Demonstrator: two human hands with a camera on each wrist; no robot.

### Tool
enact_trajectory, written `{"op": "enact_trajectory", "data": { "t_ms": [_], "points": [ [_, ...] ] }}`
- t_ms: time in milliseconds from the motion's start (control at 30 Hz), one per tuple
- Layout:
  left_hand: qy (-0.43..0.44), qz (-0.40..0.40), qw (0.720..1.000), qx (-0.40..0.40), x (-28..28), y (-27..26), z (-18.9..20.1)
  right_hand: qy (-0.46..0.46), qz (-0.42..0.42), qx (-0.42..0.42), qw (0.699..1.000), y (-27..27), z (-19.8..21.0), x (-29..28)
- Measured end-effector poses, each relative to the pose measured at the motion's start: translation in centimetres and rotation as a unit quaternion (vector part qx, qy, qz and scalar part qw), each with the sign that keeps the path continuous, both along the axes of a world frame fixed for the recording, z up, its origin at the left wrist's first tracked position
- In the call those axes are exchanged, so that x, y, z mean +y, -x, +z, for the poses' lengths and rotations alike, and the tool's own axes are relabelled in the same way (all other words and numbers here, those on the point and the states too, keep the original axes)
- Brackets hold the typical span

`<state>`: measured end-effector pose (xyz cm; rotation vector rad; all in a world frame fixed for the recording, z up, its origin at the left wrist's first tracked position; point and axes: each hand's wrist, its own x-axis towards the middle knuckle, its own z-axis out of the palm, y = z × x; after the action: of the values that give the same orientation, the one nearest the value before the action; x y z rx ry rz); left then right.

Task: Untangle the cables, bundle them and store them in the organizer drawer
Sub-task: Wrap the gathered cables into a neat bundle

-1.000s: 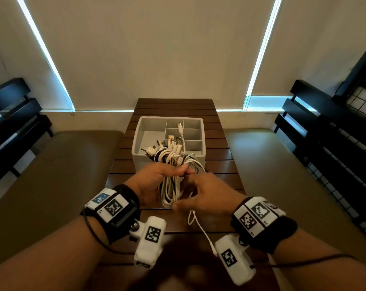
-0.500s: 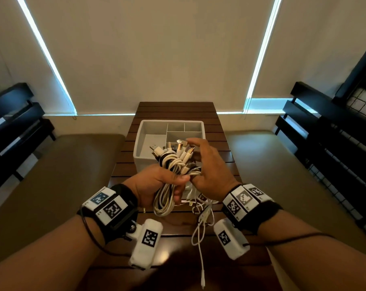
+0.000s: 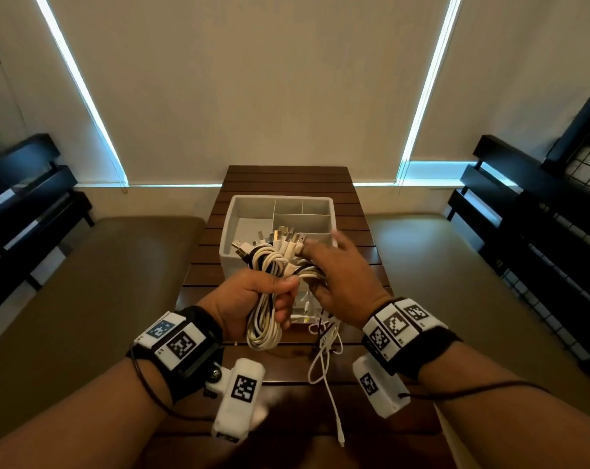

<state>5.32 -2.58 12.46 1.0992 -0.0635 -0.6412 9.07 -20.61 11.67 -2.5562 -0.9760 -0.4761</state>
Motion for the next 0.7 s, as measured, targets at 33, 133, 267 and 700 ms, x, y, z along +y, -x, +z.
{"op": "enact_trajectory", "data": {
  "t_ms": [33,133,267,700],
  "points": [
    [0.009,-0.002,1.000,-0.001,0.0,0.0,0.0,-0.051,0.024,0.012,0.998,0.3,-0.3,0.2],
    [0.009,-0.019,1.000,-0.017,-0.2,0.0,0.1,-0.157,0.048,0.098,0.982,1.1,-0.5,0.5],
    [-0.022,-0.007,0.999,-0.033,0.1,0.0,0.7,-0.187,0.043,0.233,0.953,0.7,0.7,-0.3],
    [-0.113,0.080,0.989,-0.051,0.6,-0.1,-0.1,-0.127,0.069,0.399,0.905,-0.3,2.2,-2.2]
  ]
}}
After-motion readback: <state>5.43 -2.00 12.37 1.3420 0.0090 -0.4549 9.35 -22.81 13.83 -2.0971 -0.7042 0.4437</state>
